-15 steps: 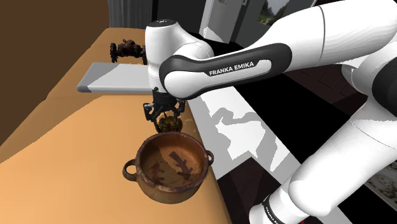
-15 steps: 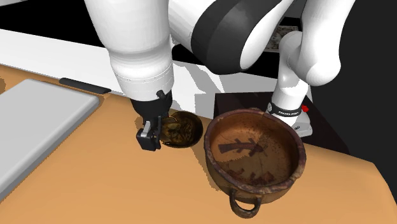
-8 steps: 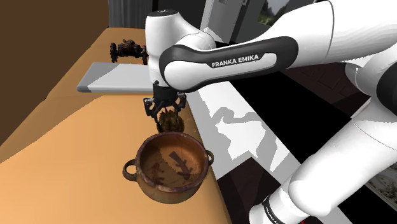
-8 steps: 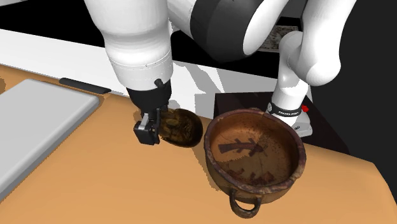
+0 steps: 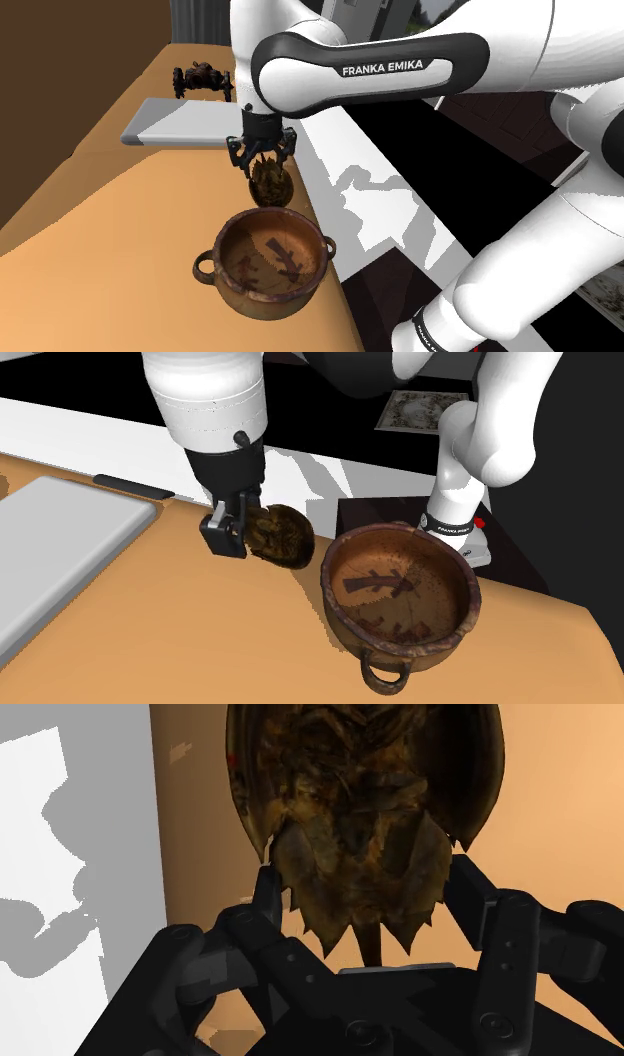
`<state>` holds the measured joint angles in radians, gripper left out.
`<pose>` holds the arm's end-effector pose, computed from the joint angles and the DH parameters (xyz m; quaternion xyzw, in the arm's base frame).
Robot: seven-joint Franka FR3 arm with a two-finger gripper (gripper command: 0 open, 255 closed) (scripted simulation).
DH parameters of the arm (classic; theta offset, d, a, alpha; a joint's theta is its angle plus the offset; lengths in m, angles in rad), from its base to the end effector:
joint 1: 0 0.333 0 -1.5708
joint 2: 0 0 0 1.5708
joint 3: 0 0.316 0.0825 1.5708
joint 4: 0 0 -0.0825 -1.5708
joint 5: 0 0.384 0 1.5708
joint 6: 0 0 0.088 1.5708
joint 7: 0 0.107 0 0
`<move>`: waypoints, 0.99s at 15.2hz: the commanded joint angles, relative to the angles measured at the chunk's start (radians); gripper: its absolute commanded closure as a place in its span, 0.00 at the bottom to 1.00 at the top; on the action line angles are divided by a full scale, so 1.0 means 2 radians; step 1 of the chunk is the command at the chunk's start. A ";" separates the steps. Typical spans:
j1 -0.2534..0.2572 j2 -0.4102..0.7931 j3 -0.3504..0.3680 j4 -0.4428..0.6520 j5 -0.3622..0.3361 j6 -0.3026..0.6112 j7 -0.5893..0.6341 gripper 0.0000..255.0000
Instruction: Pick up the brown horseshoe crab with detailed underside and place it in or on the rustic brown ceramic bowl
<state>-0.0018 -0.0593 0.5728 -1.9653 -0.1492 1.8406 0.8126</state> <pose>0.4549 0.2836 0.4885 0.9906 -0.0986 0.0265 0.0911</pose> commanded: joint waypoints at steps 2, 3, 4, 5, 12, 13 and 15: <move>0.000 -0.004 -0.001 0.017 0.003 -0.020 -0.005 1.00; 0.000 -0.005 -0.001 0.023 0.004 -0.026 -0.006 1.00; 0.000 -0.005 -0.001 0.029 0.004 -0.033 -0.007 1.00; 0.000 -0.006 -0.001 0.035 0.005 -0.039 -0.009 1.00; -0.001 -0.008 -0.002 0.060 0.006 -0.065 -0.014 0.00; -0.004 -0.025 -0.007 0.034 0.016 -0.054 -0.025 0.00; -0.007 -0.059 -0.019 -0.015 0.035 -0.036 -0.047 0.00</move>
<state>-0.0130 -0.1507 0.5444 -1.9522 -0.0949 1.7488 0.7371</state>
